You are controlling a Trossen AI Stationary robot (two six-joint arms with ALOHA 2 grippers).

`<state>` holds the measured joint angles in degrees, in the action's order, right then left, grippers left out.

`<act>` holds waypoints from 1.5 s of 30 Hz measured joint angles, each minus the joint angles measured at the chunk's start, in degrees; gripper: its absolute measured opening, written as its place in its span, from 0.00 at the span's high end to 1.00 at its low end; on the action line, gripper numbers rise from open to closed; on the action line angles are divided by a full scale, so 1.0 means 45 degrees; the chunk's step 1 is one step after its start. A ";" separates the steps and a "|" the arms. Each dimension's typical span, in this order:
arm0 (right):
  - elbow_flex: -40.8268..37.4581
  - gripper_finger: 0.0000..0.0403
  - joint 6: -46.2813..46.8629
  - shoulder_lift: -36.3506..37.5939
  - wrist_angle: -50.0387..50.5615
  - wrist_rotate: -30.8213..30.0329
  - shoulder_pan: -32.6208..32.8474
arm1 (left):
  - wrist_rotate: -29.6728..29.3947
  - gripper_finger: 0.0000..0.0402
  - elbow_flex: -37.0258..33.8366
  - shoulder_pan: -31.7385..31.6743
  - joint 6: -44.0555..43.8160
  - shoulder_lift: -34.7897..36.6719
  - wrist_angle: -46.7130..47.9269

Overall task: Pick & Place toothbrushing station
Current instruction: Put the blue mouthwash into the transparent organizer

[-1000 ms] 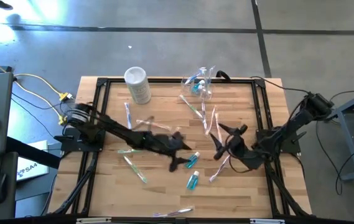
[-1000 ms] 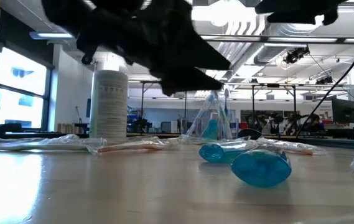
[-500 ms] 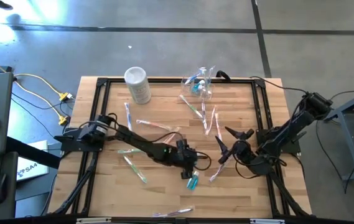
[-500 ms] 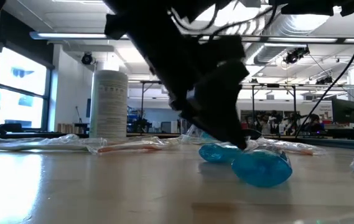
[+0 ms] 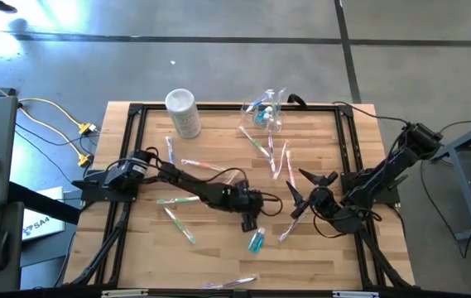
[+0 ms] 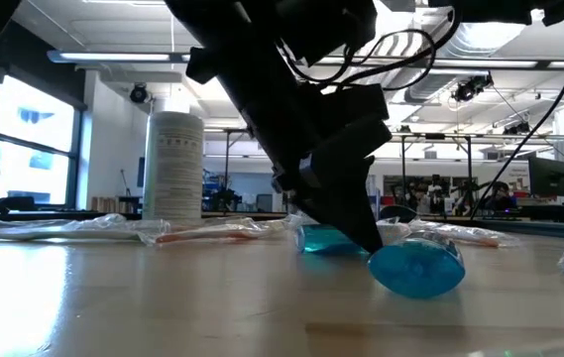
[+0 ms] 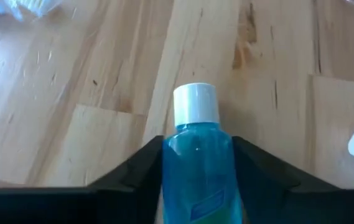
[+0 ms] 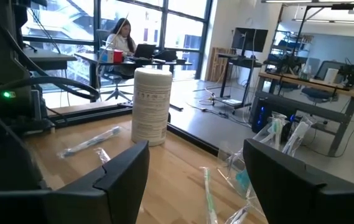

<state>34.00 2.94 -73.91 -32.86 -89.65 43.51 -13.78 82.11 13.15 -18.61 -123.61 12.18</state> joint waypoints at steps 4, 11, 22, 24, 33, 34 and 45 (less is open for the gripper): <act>0.0000 0.38 0.0002 0.0000 0.0005 0.0009 0.0000 | 0.0050 0.65 -0.0023 -0.0005 0.0715 0.0183 0.0104; 0.0000 0.38 0.0112 0.0000 0.0013 0.1760 0.0013 | -0.0376 0.65 -0.0200 0.0012 0.1510 0.2033 0.1230; 0.0000 0.38 -0.0062 0.0000 -0.0127 0.7004 -0.0037 | 0.0511 0.65 -0.0072 0.1577 0.3436 0.6606 -0.2512; 0.0000 0.38 -0.0386 0.0000 -0.0557 0.8423 -0.0124 | 0.1273 0.65 -0.0068 0.1758 0.3521 0.6571 -0.3236; 0.0000 0.38 -0.0759 -0.0005 -0.2290 1.2362 -0.0634 | 0.5586 0.65 -0.0085 0.1749 0.4314 0.5127 -0.7319; 0.0002 0.38 -0.0789 -0.0005 -0.2324 1.2463 -0.0669 | 0.5754 0.65 -0.0079 0.1749 0.4338 0.5027 -0.7560; 0.0005 0.38 -0.3849 -0.1764 -0.5729 1.3038 -0.0787 | 0.5886 0.65 -0.0083 0.1743 0.5283 0.4955 -0.7940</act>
<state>34.02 -14.38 -81.85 -58.64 -30.98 39.97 12.71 81.73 20.99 5.17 -101.31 -23.55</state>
